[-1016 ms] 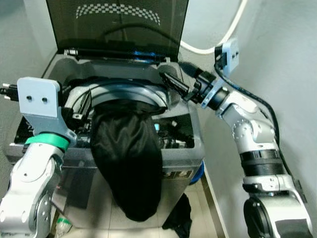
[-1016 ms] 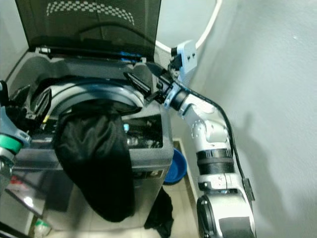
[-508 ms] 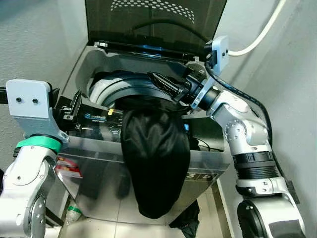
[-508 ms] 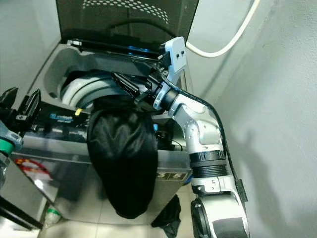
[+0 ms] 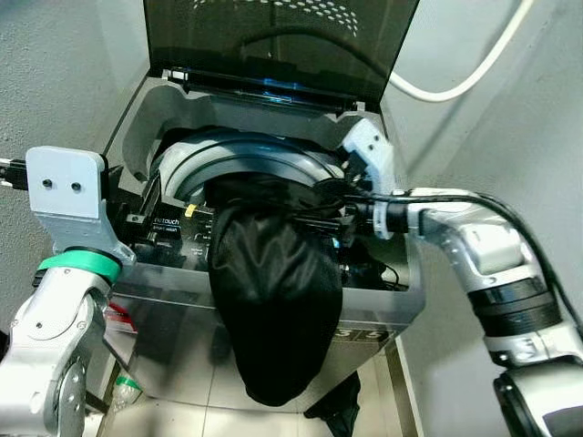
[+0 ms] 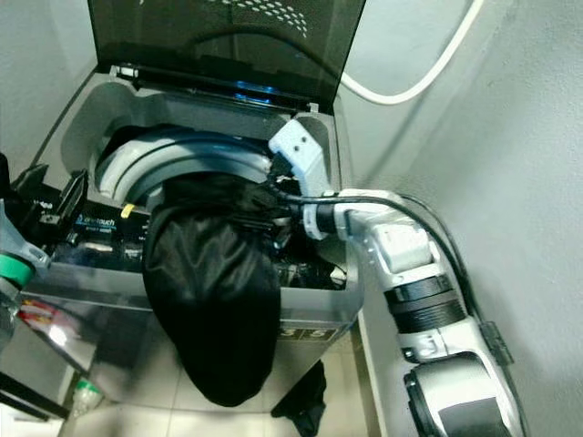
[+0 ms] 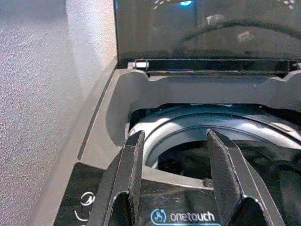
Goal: Clothes washing
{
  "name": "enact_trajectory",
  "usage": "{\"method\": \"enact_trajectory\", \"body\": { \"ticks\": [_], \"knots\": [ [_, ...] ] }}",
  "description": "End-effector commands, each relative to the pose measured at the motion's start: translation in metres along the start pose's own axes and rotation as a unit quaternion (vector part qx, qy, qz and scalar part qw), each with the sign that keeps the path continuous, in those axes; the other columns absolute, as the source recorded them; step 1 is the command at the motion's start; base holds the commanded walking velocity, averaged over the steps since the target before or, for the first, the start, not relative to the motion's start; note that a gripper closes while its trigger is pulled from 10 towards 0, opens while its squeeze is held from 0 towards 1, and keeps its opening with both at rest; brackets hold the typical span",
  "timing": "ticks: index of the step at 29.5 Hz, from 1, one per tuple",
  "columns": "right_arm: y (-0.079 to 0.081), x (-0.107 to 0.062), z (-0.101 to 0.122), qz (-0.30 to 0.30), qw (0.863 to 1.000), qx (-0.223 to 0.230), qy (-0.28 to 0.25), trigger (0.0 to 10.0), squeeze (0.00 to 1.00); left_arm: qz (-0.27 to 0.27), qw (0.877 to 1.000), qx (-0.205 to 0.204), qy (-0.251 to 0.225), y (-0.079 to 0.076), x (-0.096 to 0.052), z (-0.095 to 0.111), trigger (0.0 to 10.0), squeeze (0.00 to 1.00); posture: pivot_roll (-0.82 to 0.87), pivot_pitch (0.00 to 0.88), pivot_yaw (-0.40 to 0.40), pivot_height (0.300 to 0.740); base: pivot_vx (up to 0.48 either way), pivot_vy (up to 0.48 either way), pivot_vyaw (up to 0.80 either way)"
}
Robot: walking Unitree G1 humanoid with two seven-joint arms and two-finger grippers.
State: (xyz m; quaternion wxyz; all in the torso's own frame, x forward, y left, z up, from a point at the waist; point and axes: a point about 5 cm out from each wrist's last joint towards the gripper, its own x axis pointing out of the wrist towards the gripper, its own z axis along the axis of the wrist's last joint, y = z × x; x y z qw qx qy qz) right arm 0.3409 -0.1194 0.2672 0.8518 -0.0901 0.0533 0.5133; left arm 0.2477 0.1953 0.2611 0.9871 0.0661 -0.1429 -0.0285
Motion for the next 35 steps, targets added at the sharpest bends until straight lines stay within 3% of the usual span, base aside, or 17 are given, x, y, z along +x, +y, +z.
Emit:
{"method": "enact_trajectory", "body": {
  "ticks": [1,2,5,12,14,17,19,22,24,27,35],
  "knots": [
    [0.009,-0.015,0.004,0.044,0.998,0.023,-0.033,10.0,1.0,-0.023,1.0,-0.002,0.008,-0.003,-0.004,-0.002,10.0,0.0,0.13,0.044,-0.067,0.74,0.0,0.0,0.0],
    [0.009,-0.015,0.004,0.044,0.998,0.023,-0.033,10.0,1.0,-0.023,1.0,-0.002,0.008,-0.003,-0.004,-0.002,10.0,0.0,0.13,0.044,-0.067,0.74,0.0,0.0,0.0],
    [0.034,-0.019,-0.014,0.13,0.991,0.019,-0.02,10.0,1.0,-0.022,1.0,0.001,0.022,0.004,-0.009,-0.006,10.0,0.0,0.13,0.044,-0.067,0.74,0.0,0.0,0.0],
    [0.053,-0.004,-0.032,0.167,0.986,-0.009,-0.004,10.0,1.0,-0.011,0.999,0.001,0.033,0.01,-0.014,-0.009,10.0,0.0,0.12,0.052,-0.058,0.74,0.0,0.0,0.0],
    [0.057,0.012,-0.044,0.156,0.986,-0.065,0.014,10.0,1.0,-0.001,0.999,0.002,0.041,0.014,-0.021,-0.012,10.0,0.0,0.13,0.058,-0.076,0.74,0.0,0.0,0.0],
    [0.057,0.024,-0.046,0.139,0.986,-0.092,0.005,10.0,1.0,0.009,0.999,0.003,0.048,0.017,-0.026,-0.014,10.0,0.0,0.14,0.06,-0.083,0.74,0.0,0.0,0.0],
    [0.057,0.024,-0.046,0.139,0.986,-0.092,0.005,10.0,1.0,0.009,0.999,0.003,0.048,0.017,-0.026,-0.014,10.0,0.0,0.14,0.06,-0.083,0.74,0.0,0.0,0.0],
    [0.052,0.037,-0.036,0.093,0.99,-0.101,-0.035,10.0,1.0,0.014,0.999,0.007,0.05,0.019,-0.03,-0.014,10.0,0.0,0.15,0.062,-0.101,0.74,0.0,0.0,0.0],
    [0.05,0.049,-0.024,0.047,0.987,-0.127,-0.085,10.0,1.0,0.019,0.999,0.01,0.049,0.02,-0.032,-0.013,10.0,0.0,0.16,0.059,-0.112,0.74,0.0,0.0,0.0],
    [0.052,0.056,-0.019,0.028,0.982,-0.142,-0.118,10.0,1.0,0.021,0.999,0.012,0.048,0.02,-0.033,-0.013,10.0,0.0,0.16,0.059,-0.112,0.74,0.0,0.0,0.0],
    [0.062,0.071,-0.03,0.036,0.975,-0.188,-0.113,10.0,1.0,0.019,0.998,0.014,0.049,0.019,-0.034,-0.014,10.0,0.0,0.16,0.051,-0.117,0.74,0.0,0.0,0.0]
  ]
}}
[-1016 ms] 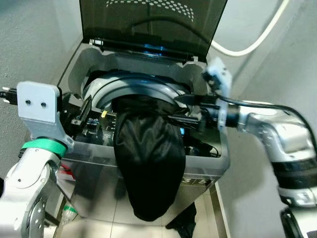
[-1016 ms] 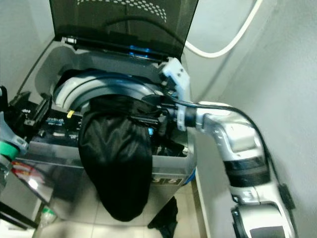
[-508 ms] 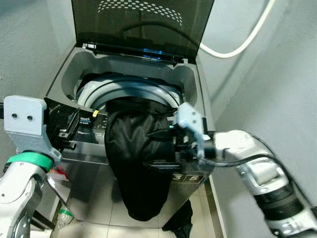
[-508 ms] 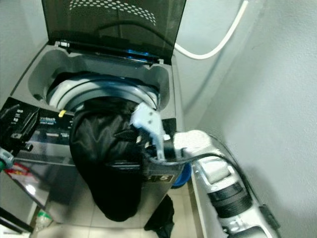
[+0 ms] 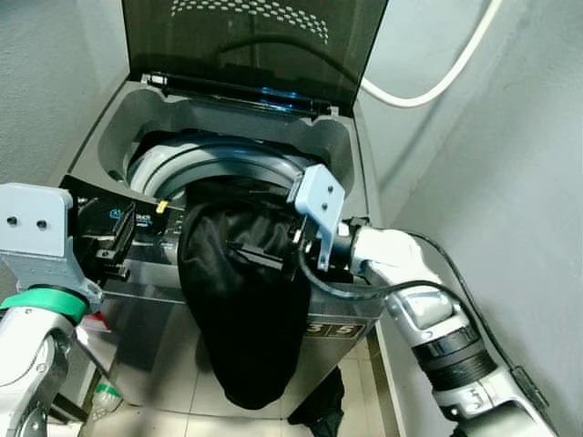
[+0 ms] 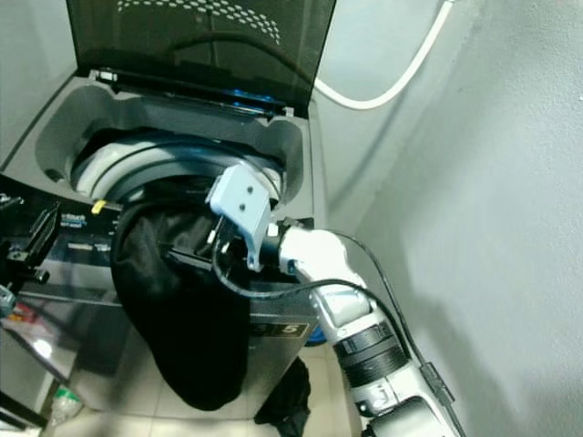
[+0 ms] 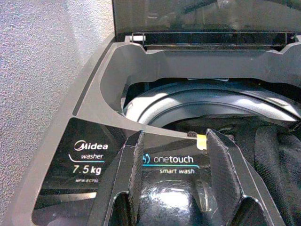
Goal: Clothes washing
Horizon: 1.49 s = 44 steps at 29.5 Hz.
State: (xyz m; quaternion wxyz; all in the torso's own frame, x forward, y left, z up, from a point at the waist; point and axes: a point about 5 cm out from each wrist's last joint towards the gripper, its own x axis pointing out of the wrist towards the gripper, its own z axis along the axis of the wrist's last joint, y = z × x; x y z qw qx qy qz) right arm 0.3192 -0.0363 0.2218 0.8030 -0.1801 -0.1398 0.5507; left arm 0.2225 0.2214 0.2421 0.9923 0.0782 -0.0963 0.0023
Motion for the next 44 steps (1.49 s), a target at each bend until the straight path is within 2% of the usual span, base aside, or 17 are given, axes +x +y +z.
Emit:
{"method": "enact_trajectory", "body": {
  "ticks": [1,3,4,8,10,11,13,16,18,22,27,29,31,35,37,42,44],
  "knots": [
    [0.006,0.002,-0.006,0.016,1.0,-0.014,0.009,10.0,0.84,-0.009,1.0,-0.001,0.0,-0.004,-0.002,0.0,10.0,0.0,0.16,0.051,-0.117,0.74,0.0,0.0,0.0],
    [0.006,0.002,-0.006,0.016,1.0,-0.014,0.009,10.0,0.84,-0.009,1.0,-0.001,0.0,-0.004,-0.002,0.0,10.0,0.0,0.16,0.051,-0.117,0.74,0.0,0.0,0.0],
    [0.011,0.003,-0.007,0.041,0.999,-0.024,0.013,10.0,0.77,-0.011,1.0,-0.002,0.0,-0.005,-0.002,0.0,10.0,0.0,0.16,0.051,-0.117,0.74,0.0,0.0,0.0],
    [0.01,0.002,-0.007,0.053,0.998,-0.035,0.01,10.0,0.77,-0.013,1.0,-0.004,0.0,-0.006,-0.002,0.0,10.0,0.0,0.15,0.059,-0.115,0.74,0.0,0.0,0.0],
    [-0.006,-0.005,-0.003,0.044,0.997,-0.07,0.001,10.0,0.78,-0.014,1.0,-0.005,0.001,-0.006,-0.003,0.0,10.0,0.0,0.15,0.059,-0.115,0.74,0.0,0.0,0.0],
    [-0.006,-0.005,-0.003,0.044,0.997,-0.07,0.001,10.0,0.78,-0.014,1.0,-0.005,0.001,-0.006,-0.003,0.0,10.0,0.0,0.15,0.059,-0.115,0.74,0.0,0.0,0.0],
    [-0.033,-0.019,0.008,0.004,0.995,-0.098,-0.015,10.0,0.78,-0.016,1.0,-0.005,0.001,-0.006,-0.003,0.0,10.0,0.0,0.15,0.059,-0.115,0.74,0.0,0.0,0.0],
    [-0.045,-0.029,0.011,-0.011,0.992,-0.121,-0.017,10.0,0.79,-0.018,1.0,-0.006,0.002,-0.007,-0.003,0.0,10.0,0.0,0.15,0.064,-0.107,0.74,0.0,0.0,0.0],
    [-0.056,-0.046,0.012,-0.018,0.987,-0.161,-0.007,10.0,0.8,-0.023,1.0,-0.007,0.002,-0.008,-0.003,0.0,10.0,0.0,0.15,0.064,-0.107,0.74,0.0,0.0,0.0],
    [-0.051,-0.061,0.003,0.008,0.983,-0.185,0.015,10.0,0.82,-0.027,1.0,-0.007,0.001,-0.009,-0.003,0.0,10.0,0.0,0.14,0.064,-0.102,0.74,0.0,0.0,0.0],
    [-0.02,-0.086,-0.021,0.102,0.972,-0.205,0.055,10.0,0.83,-0.041,0.999,-0.008,0.001,-0.012,-0.001,0.0,10.0,0.0,0.14,0.063,-0.098,0.74,0.0,0.0,0.0],
    [-0.02,-0.086,-0.021,0.102,0.972,-0.205,0.055,10.0,0.83,-0.041,0.999,-0.008,0.001,-0.012,-0.001,0.0,10.0,0.0,0.14,0.063,-0.098,0.74,0.0,0.0,0.0],
    [-0.01,-0.094,-0.03,0.132,0.964,-0.222,0.069,10.0,0.83,-0.049,0.999,-0.008,0.002,-0.013,-0.001,-0.001,10.0,0.0,0.14,0.061,-0.09,0.74,0.0,0.0,0.0],
    [-0.008,-0.096,-0.032,0.14,0.96,-0.233,0.074,10.0,0.83,-0.052,0.999,-0.007,0.002,-0.014,0.0,-0.002,10.0,0.0,0.14,0.061,-0.09,0.74,0.0,0.0,0.0],
    [-0.009,-0.092,-0.032,0.131,0.955,-0.257,0.069,10.0,0.83,-0.054,0.999,-0.007,0.002,-0.015,0.001,-0.002,10.0,0.0,0.13,0.056,-0.085,0.74,0.0,0.0,0.0],
    [-0.009,-0.086,-0.031,0.122,0.955,-0.265,0.062,10.0,0.82,-0.054,0.999,-0.006,0.001,-0.015,0.001,-0.002,10.0,0.0,0.13,0.056,-0.085,0.74,0.0,0.0,0.0],
    [-0.008,-0.07,-0.027,0.101,0.956,-0.273,0.04,10.0,0.78,-0.052,0.999,-0.006,0.0,-0.014,0.001,-0.001,10.0,0.0,0.14,0.055,-0.094,0.74,0.0,0.0,0.0]
  ]
}}
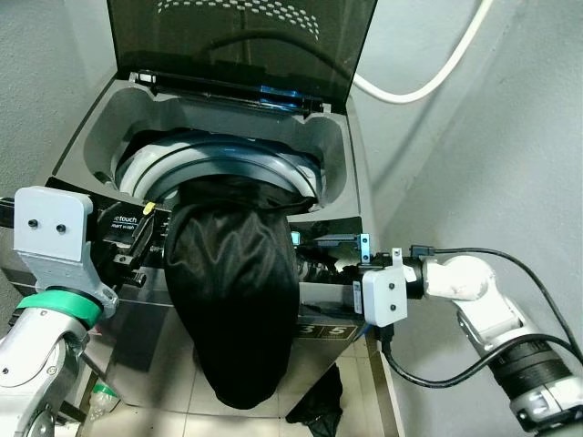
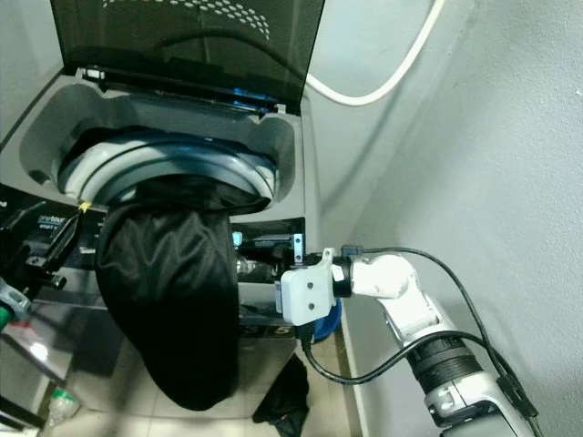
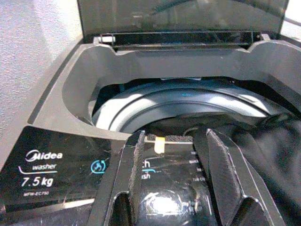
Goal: Clothes washing
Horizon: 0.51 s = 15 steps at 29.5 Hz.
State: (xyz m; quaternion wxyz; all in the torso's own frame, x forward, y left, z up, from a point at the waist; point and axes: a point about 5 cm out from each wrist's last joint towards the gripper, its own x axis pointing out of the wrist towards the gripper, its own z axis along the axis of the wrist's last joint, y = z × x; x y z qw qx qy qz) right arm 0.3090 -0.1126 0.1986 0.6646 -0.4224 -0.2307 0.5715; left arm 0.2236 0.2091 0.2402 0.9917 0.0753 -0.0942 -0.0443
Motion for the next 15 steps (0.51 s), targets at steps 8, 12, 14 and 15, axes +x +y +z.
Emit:
{"method": "enact_trajectory", "body": {
  "ticks": [8,12,14,15],
  "knots": [
    [-0.008,0.031,0.006,-0.045,0.999,-0.021,-0.003,10.0,0.24,0.0,1.0,0.004,0.003,0.0,-0.002,-0.001,10.0,0.0,0.14,0.055,-0.094,0.74,0.0,0.0,0.0],
    [-0.014,0.051,0.009,-0.062,0.998,-0.025,0.002,10.0,0.0,0.001,1.0,0.004,0.004,-0.001,-0.002,-0.001,10.0,0.0,0.14,0.059,-0.1,0.74,0.0,0.0,0.0],
    [-0.019,0.061,0.01,-0.071,0.997,-0.03,0.007,10.0,0.0,0.001,1.0,0.004,0.004,-0.001,-0.002,-0.002,10.0,0.0,0.14,0.061,-0.102,0.74,0.0,0.0,0.0],
    [-0.022,0.066,0.01,-0.077,0.997,-0.031,0.009,10.0,0.0,0.001,1.0,0.004,0.004,-0.001,-0.001,-0.002,10.0,0.0,0.14,0.061,-0.102,0.74,0.0,0.0,0.0]
  ]
}}
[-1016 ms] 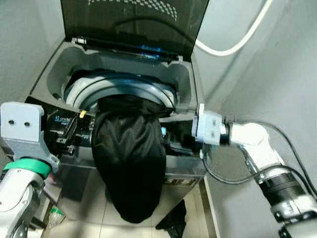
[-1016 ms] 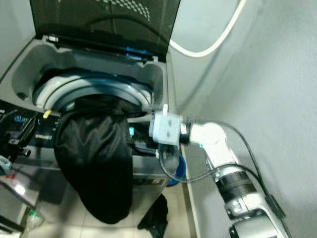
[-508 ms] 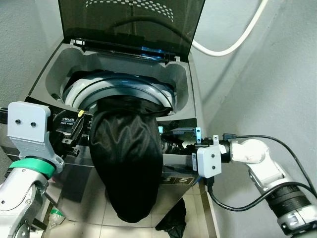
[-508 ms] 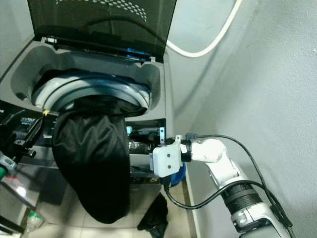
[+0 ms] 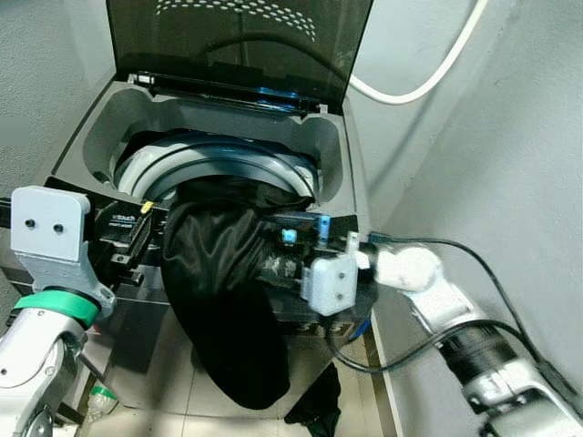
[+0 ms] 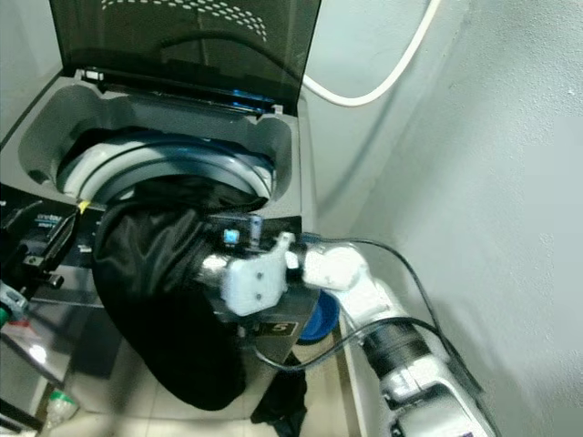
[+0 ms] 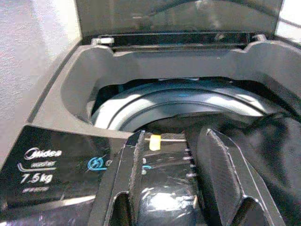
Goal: Clothes washing
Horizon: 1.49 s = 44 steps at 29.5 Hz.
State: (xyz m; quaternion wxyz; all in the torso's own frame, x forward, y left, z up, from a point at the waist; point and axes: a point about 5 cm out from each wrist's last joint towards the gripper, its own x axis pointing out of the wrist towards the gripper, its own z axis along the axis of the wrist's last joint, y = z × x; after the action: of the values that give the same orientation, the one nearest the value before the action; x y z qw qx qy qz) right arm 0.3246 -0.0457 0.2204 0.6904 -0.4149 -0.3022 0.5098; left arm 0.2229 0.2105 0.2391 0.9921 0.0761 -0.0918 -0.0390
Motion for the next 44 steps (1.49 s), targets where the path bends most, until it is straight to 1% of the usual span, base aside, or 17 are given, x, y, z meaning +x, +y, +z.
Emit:
{"method": "enact_trajectory", "body": {
  "ticks": [1,10,13,14,16,20,22,23,26,28,31,34,37,39,41,42,44],
  "knots": [
    [0.006,0.004,-0.008,0.008,1.0,0.005,0.029,10.0,0.0,-0.004,1.0,0.003,0.002,-0.002,0.0,-0.001,10.0,0.0,0.14,0.061,-0.102,0.74,0.0,0.0,0.0],
    [-0.007,0.038,-0.005,-0.029,0.999,0.015,0.039,10.0,0.0,0.0,1.0,0.004,0.002,-0.002,-0.001,-0.001,10.0,0.0,0.15,0.061,-0.116,0.74,0.0,0.0,0.0],
    [-0.01,0.04,-0.007,-0.037,0.998,0.021,0.047,10.0,0.0,0.0,1.0,0.004,0.002,-0.002,-0.001,-0.001,10.0,0.0,0.15,0.061,-0.116,0.74,0.0,0.0,0.0],
    [-0.018,0.044,-0.013,-0.075,0.992,0.073,0.064,10.0,0.0,0.001,1.0,0.003,0.001,-0.003,-0.001,-0.001,10.0,0.0,0.15,0.062,-0.116,0.74,0.0,0.0,0.0],
    [-0.021,0.045,-0.016,-0.09,0.989,0.093,0.071,10.0,0.0,0.001,1.0,0.003,0.001,-0.003,0.0,-0.001,10.0,0.0,0.15,0.062,-0.116,0.74,0.0,0.0,0.0],
    [-0.041,0.04,-0.034,-0.19,0.955,0.191,0.125,10.0,0.0,-0.006,1.0,0.001,0.002,-0.007,0.002,-0.002,10.0,0.0,0.15,0.06,-0.107,0.74,0.0,0.0,0.0],
    [-0.041,0.04,-0.034,-0.19,0.955,0.191,0.125,10.0,0.0,-0.006,1.0,0.001,0.002,-0.007,0.002,-0.002,10.0,0.0,0.15,0.06,-0.107,0.74,0.0,0.0,0.0],
    [-0.048,0.035,-0.041,-0.22,0.941,0.21,0.145,10.0,0.0,-0.008,1.0,0.0,0.002,-0.007,0.003,-0.002,10.0,0.0,0.15,0.057,-0.102,0.74,0.0,0.0,0.0],
    [-0.076,0.004,-0.062,-0.332,0.883,0.263,0.205,10.0,0.0,-0.015,1.0,-0.002,0.0,-0.009,0.007,-0.001,10.0,0.0,0.14,0.05,-0.081,0.74,0.0,0.0,0.0],
    [-0.088,-0.015,-0.07,-0.377,0.855,0.272,0.23,10.0,0.0,-0.021,1.0,-0.003,-0.002,-0.01,0.009,-0.001,10.0,0.0,0.14,0.048,-0.074,0.74,0.0,0.0,0.0],
    [-0.093,-0.024,-0.073,-0.393,0.845,0.272,0.241,10.0,0.0,-0.025,1.0,-0.003,-0.003,-0.011,0.01,0.0,10.0,0.0,0.14,0.048,-0.074,0.74,0.0,0.0,0.0],
    [-0.112,-0.05,-0.076,-0.44,0.821,0.257,0.257,10.0,0.0,-0.034,0.999,-0.004,-0.004,-0.013,0.014,0.001,10.0,0.0,0.14,0.047,-0.055,0.74,0.0,0.0,0.0],
    [-0.122,-0.06,-0.075,-0.462,0.813,0.253,0.248,10.0,0.0,-0.036,0.999,-0.003,-0.004,-0.012,0.017,0.001,10.0,0.0,0.13,0.046,-0.045,0.74,0.0,0.0,0.0],
    [-0.127,-0.062,-0.071,-0.462,0.818,0.257,0.225,10.0,0.0,-0.039,0.999,-0.003,-0.005,-0.012,0.018,0.001,10.0,0.0,0.13,0.046,-0.045,0.74,0.0,0.0,0.0],
    [-0.133,-0.057,-0.061,-0.432,0.843,0.286,0.142,10.0,0.0,-0.045,0.999,-0.002,-0.006,-0.013,0.02,0.002,10.0,0.0,0.13,0.046,-0.045,0.74,0.0,0.0,0.0],
    [-0.125,-0.046,-0.05,-0.331,0.889,0.31,0.068,10.0,0.0,-0.053,0.999,-0.004,-0.006,-0.013,0.02,0.002,10.0,0.0,0.13,0.048,-0.023,0.74,0.0,0.0,0.0],
    [-0.125,-0.046,-0.05,-0.331,0.889,0.31,0.068,10.0,0.0,-0.053,0.999,-0.004,-0.006,-0.013,0.02,0.002,10.0,0.0,0.13,0.048,-0.023,0.74,0.0,0.0,0.0]
  ]
}}
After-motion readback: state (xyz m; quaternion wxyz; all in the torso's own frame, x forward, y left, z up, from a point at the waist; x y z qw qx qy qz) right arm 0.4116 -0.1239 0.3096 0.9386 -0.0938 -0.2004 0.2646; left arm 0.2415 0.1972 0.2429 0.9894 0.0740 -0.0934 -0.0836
